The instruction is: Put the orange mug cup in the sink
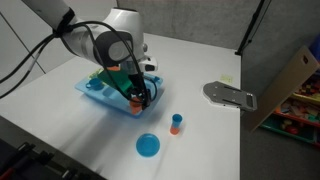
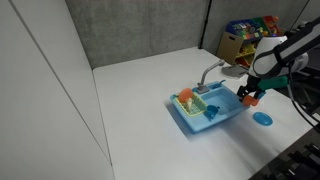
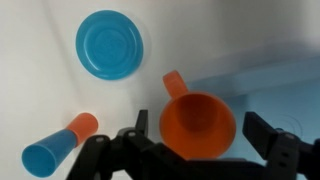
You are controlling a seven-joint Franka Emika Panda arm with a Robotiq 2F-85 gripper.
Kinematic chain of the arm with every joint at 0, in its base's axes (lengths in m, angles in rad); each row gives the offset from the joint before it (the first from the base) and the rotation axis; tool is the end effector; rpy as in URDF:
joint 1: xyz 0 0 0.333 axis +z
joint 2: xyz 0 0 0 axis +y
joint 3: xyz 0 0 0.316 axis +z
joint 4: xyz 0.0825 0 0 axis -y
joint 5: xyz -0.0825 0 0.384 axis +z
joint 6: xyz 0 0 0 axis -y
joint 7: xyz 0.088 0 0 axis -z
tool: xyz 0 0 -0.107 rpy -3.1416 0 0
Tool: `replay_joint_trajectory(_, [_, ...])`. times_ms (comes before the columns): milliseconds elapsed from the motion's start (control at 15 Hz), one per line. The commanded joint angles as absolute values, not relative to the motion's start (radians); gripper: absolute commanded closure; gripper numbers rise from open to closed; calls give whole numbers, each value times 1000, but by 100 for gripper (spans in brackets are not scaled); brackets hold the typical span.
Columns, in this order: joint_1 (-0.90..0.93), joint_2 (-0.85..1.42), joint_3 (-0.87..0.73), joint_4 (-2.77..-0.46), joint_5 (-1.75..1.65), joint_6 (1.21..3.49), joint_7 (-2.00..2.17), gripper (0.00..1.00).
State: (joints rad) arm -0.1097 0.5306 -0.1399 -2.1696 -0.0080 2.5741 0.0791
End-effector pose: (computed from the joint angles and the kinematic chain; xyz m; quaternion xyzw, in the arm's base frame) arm 0.5269 -0.1377 0.1374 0.9857 -0.1525 -0.0636 0.0325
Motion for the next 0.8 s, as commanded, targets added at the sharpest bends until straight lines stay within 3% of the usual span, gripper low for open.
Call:
replay_joint_trajectory(0, [-107,538,-143,-2147,-10,2557,86,34])
replay_joint_trajectory(267, [-71,493,-165,-2140,-35,2479,132,64])
replay_joint_trajectory(733, [3,441,-168,-2034,-101,2264,246,66])
